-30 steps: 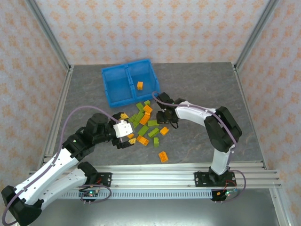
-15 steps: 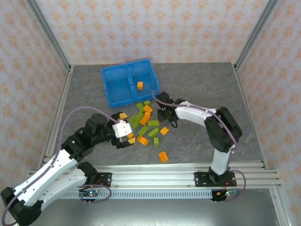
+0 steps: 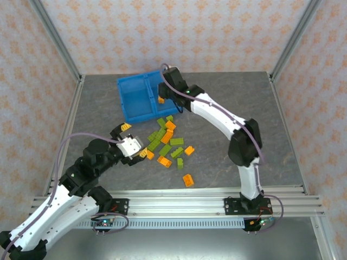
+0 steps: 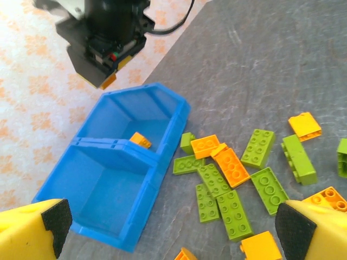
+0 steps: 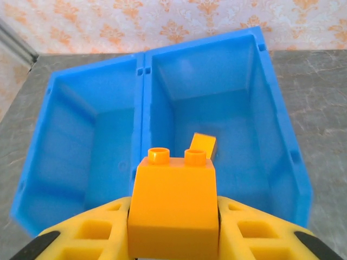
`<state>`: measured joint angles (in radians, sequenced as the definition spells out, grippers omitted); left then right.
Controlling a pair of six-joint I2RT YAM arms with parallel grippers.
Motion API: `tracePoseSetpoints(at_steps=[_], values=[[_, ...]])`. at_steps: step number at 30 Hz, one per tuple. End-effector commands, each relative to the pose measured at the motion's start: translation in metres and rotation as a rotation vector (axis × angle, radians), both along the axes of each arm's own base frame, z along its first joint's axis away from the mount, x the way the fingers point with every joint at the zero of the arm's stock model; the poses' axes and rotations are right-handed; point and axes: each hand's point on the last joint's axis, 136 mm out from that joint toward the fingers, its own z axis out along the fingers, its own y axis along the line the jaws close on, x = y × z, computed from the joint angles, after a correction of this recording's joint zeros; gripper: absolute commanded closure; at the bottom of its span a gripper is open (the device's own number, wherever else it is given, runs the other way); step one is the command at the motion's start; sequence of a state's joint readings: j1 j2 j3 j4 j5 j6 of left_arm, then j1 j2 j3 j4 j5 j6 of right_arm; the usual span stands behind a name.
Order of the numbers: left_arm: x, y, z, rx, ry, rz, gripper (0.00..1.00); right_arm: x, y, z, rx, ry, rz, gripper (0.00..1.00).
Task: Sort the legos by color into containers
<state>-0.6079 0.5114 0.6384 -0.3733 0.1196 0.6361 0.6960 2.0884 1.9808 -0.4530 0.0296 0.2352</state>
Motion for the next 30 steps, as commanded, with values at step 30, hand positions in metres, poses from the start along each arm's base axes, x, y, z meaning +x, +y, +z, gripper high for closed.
tracePoseSetpoints(at_steps=[30], values=[[0.048,0.065,0.033,-0.269,0.135,0.63,0.0,-0.054,-0.015,0.028,0.117,0.095,0.133,0.45]])
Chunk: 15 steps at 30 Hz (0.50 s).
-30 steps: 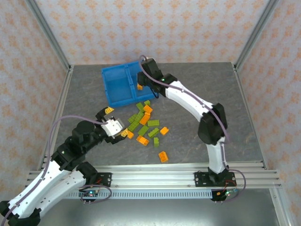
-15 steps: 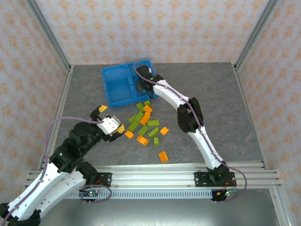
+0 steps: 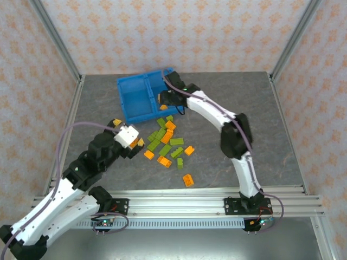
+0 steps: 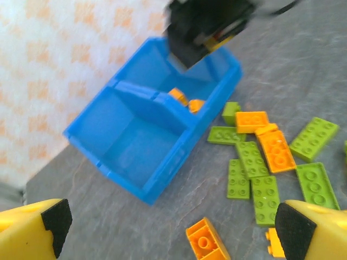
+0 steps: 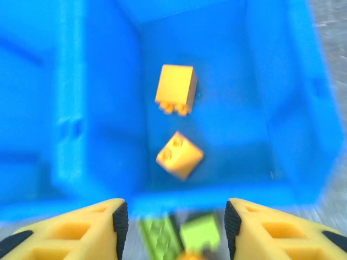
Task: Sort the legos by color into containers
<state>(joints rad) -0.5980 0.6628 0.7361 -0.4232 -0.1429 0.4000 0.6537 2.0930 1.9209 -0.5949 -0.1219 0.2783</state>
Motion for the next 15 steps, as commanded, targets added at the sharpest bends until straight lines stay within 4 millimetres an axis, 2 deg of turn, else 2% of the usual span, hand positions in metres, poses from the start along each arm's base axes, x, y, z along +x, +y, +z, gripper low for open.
tracePoseSetpoints(at_steps=[1,4,7,9,11,15], values=[[0.018,0.037,0.033,-0.21,0.031,0.379,0.0,-0.045,-0.002,0.085,0.165,-0.141,0.098,0.43],[0.029,0.04,0.002,-0.219,0.2,0.517,0.0,-0.097,-0.01,0.094,0.271,-0.145,0.234,0.34],[0.037,0.038,-0.046,-0.286,0.394,0.592,0.0,-0.157,-0.01,0.099,0.405,-0.102,0.418,0.18],[0.039,0.038,-0.081,-0.376,0.532,0.618,0.0,-0.187,-0.014,0.098,0.425,-0.047,0.504,0.12],[0.038,0.036,-0.107,-0.444,0.635,0.625,0.0,-0.203,-0.021,0.093,0.405,-0.011,0.535,0.07],[0.041,0.035,-0.146,-0.446,0.73,0.647,0.04,-0.211,-0.027,0.079,0.377,0.034,0.535,0.01]])
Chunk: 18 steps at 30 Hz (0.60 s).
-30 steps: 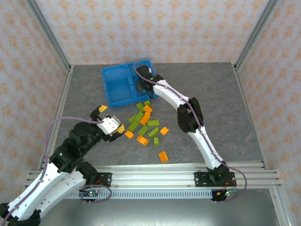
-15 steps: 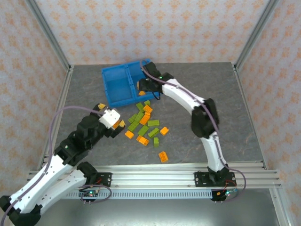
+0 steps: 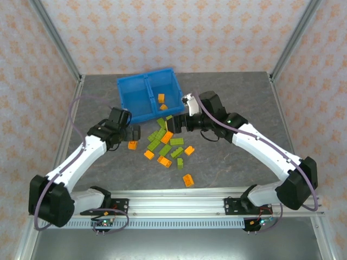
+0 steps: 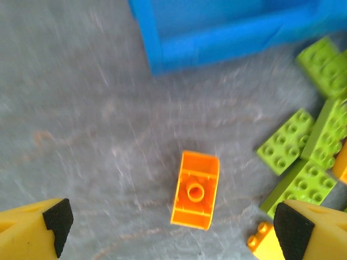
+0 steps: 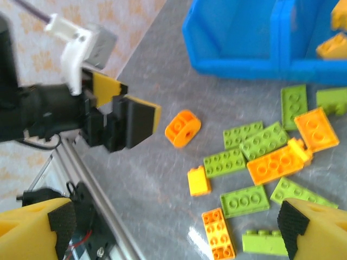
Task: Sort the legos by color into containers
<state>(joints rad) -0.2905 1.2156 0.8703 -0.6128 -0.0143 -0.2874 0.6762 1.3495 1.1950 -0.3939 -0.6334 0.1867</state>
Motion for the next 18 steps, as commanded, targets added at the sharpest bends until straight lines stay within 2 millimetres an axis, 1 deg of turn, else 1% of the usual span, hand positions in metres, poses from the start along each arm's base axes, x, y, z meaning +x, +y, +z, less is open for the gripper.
tracePoseSetpoints(at_steps=[1,3,4,6,9,10,11,15,17,18], values=[[-0.004,-0.013,-0.025,-0.105,0.079,0.023,0.07,-0.02,0.002,-0.006,0.007,0.04,0.079,0.0],[0.001,-0.008,-0.044,-0.082,0.105,0.046,0.14,-0.018,0.005,-0.011,0.018,0.056,0.068,0.01],[0.004,-0.008,-0.051,-0.086,0.117,0.054,0.16,-0.016,0.006,-0.013,0.021,0.063,0.06,0.01],[0.009,-0.014,-0.065,-0.107,0.142,0.054,0.19,-0.013,0.008,-0.02,0.019,0.078,0.039,0.01],[0.015,-0.022,-0.079,-0.137,0.158,0.04,0.22,-0.009,0.008,-0.028,-0.001,0.101,0.014,0.01],[0.015,-0.022,-0.082,-0.135,0.161,0.035,0.23,-0.009,0.008,-0.03,-0.004,0.104,0.012,0.01],[0.016,-0.021,-0.085,-0.128,0.162,0.031,0.27,-0.009,0.008,-0.031,-0.008,0.105,0.008,0.01],[0.016,-0.02,-0.095,-0.113,0.175,0.024,0.49,-0.007,0.008,-0.036,-0.018,0.116,-0.012,0.0],[0.015,-0.022,-0.097,-0.123,0.181,0.019,0.54,-0.005,0.006,-0.035,-0.021,0.115,-0.026,0.0],[0.015,-0.023,-0.094,-0.128,0.175,0.018,0.57,-0.003,0.006,-0.034,-0.024,0.114,-0.035,0.0]])
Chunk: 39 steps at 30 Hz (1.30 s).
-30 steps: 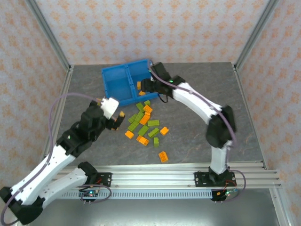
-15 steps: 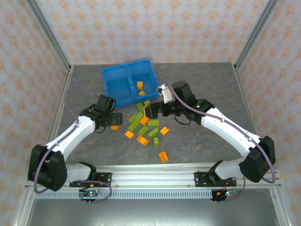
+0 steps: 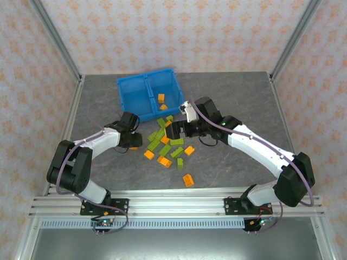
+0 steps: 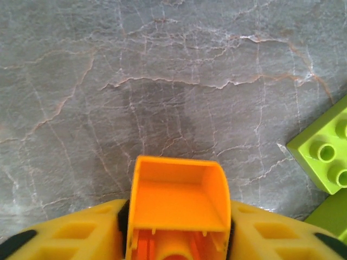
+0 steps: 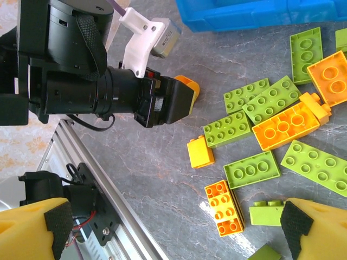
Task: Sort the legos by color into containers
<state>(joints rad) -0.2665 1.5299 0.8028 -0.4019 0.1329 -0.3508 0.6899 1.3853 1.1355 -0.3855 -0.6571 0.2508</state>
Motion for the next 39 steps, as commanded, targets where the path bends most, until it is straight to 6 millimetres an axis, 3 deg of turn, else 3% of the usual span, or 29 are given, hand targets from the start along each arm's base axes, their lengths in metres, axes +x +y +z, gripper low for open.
tracePoseSetpoints(at_steps=[1,5,11,16,18,23,27,32,39], values=[[0.005,-0.002,0.005,-0.025,-0.035,0.0,0.59,0.007,0.001,0.002,-0.002,-0.013,-0.037,0.0],[0.013,-0.013,0.048,-0.081,-0.156,-0.024,0.65,0.009,0.001,0.009,0.016,-0.022,-0.058,0.0],[0.035,-0.045,0.154,-0.111,-0.411,-0.097,0.64,0.017,-0.001,0.026,0.055,-0.06,-0.112,0.0],[0.088,-0.071,0.214,-0.091,-0.557,-0.148,0.63,0.027,-0.007,0.032,0.053,-0.104,-0.176,0.0],[0.12,-0.085,0.222,-0.075,-0.56,-0.171,0.62,0.03,-0.011,0.032,0.046,-0.109,-0.204,0.0],[0.194,-0.107,0.22,-0.009,-0.533,-0.177,0.62,0.037,-0.022,0.03,-0.002,-0.116,-0.275,0.0],[0.24,-0.122,0.183,-0.002,-0.455,-0.157,0.63,0.037,-0.026,0.031,-0.013,-0.125,-0.285,0.0],[0.262,-0.131,0.149,-0.026,-0.399,-0.112,0.62,0.037,-0.029,0.029,-0.04,-0.127,-0.289,0.0],[0.264,-0.131,0.111,-0.011,-0.332,-0.092,0.58,0.035,-0.03,0.035,-0.03,-0.135,-0.284,0.0]])
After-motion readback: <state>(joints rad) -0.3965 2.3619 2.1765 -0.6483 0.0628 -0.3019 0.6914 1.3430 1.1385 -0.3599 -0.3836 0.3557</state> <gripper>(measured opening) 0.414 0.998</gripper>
